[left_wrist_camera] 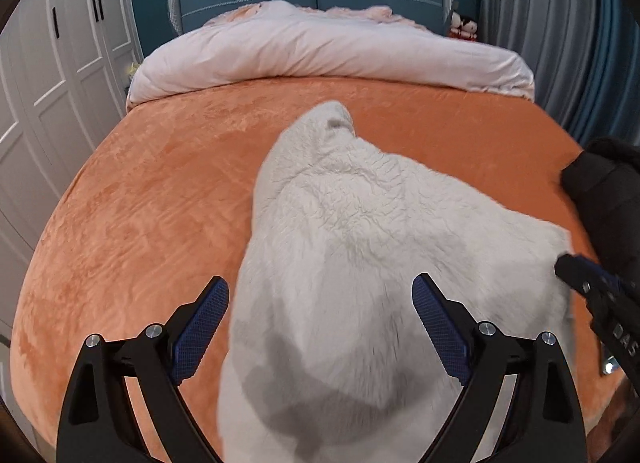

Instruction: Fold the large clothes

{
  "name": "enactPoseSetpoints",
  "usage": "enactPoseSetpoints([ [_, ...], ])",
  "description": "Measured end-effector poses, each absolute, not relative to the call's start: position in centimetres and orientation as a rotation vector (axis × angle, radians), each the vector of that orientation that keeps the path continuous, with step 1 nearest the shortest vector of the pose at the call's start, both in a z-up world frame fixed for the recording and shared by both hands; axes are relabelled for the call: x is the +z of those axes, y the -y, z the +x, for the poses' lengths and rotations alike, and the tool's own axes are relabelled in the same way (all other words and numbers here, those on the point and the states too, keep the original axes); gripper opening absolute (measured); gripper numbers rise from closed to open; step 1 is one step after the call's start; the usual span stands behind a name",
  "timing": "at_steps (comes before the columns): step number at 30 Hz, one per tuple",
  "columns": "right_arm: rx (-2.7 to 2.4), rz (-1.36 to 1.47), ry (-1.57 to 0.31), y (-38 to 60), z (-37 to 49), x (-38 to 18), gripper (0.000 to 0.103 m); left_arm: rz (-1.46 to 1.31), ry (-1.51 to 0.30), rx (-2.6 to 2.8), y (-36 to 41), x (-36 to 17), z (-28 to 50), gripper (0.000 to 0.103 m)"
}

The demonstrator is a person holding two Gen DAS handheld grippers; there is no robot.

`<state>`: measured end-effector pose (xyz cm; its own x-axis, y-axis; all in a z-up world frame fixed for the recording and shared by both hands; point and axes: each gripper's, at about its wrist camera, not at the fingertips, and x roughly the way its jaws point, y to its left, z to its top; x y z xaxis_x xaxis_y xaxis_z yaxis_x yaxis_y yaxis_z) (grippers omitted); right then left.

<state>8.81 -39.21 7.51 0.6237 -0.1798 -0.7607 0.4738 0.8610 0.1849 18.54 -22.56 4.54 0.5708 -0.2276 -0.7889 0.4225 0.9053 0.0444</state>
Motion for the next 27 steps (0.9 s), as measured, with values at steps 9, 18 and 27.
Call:
enactPoseSetpoints([
  [9, -0.384, 0.395, -0.866, 40.1, 11.0, 1.2, 0.023, 0.184, -0.923, -0.381, 23.1, 0.4, 20.9, 0.098],
  [18, -0.355, 0.443, -0.854, 40.9, 11.7, -1.2, 0.023, 0.195, -0.889, -0.362, 23.9, -1.6, 21.0, 0.098],
  [27, -0.345, 0.444, -0.841, 41.4, 11.9, -2.2, 0.022, 0.223, -0.853, -0.341, 24.4, -2.7, 20.7, 0.098],
])
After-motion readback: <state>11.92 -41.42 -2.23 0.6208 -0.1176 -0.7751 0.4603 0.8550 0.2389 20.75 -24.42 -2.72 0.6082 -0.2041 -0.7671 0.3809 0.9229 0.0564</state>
